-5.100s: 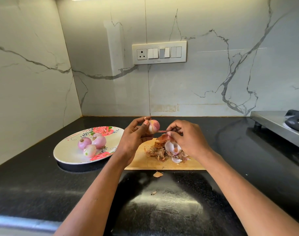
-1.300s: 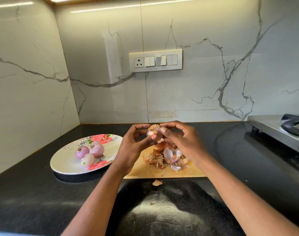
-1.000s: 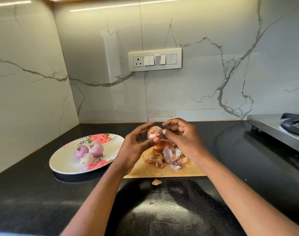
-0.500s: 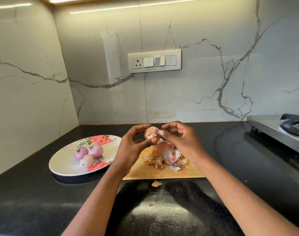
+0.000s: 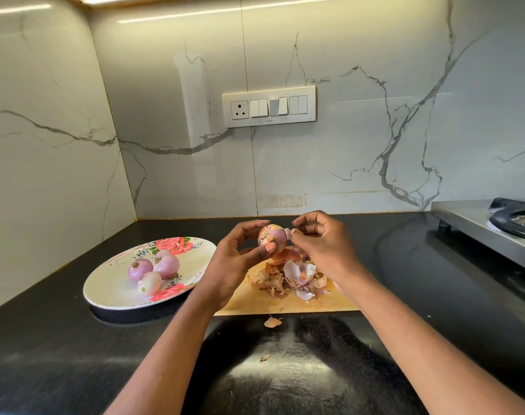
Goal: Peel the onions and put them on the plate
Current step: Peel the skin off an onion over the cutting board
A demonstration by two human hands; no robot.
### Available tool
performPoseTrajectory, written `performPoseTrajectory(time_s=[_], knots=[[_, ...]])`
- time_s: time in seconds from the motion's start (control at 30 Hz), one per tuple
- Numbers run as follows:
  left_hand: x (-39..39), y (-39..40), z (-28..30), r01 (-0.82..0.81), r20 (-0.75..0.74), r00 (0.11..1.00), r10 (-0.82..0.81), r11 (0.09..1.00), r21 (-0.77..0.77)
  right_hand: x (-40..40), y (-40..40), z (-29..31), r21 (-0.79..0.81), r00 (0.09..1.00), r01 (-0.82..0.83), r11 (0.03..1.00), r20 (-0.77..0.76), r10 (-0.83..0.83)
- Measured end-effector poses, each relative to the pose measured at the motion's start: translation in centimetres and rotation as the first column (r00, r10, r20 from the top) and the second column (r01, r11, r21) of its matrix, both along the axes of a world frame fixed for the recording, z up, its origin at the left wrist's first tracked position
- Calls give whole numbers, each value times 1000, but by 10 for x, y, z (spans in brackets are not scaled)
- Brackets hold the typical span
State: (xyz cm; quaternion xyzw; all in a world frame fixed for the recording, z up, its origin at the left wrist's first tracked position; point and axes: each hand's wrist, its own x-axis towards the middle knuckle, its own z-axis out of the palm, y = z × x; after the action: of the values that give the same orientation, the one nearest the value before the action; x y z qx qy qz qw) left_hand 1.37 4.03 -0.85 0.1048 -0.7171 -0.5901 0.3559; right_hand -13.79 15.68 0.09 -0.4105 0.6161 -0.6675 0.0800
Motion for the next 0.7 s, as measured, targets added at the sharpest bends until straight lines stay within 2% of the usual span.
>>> performPoseTrajectory(time_s=[0.13, 0.3, 0.57, 0.7], knots=[[-1, -1, -1, 40, 5, 999, -40, 998, 42, 0, 3, 0, 17, 978, 98, 995, -187, -93], [-1, 3, 1, 121, -32, 993, -117, 982, 146, 1, 2, -2, -8, 909, 212, 977, -367, -200], [-1, 5, 5, 222, -104, 974, -200, 937, 272, -9, -4, -8, 10, 873, 263, 965, -428, -233], [2, 3, 9, 240, -207, 963, -174, 900, 363, -15, 0, -8, 82, 857, 312, 946, -454, -244]])
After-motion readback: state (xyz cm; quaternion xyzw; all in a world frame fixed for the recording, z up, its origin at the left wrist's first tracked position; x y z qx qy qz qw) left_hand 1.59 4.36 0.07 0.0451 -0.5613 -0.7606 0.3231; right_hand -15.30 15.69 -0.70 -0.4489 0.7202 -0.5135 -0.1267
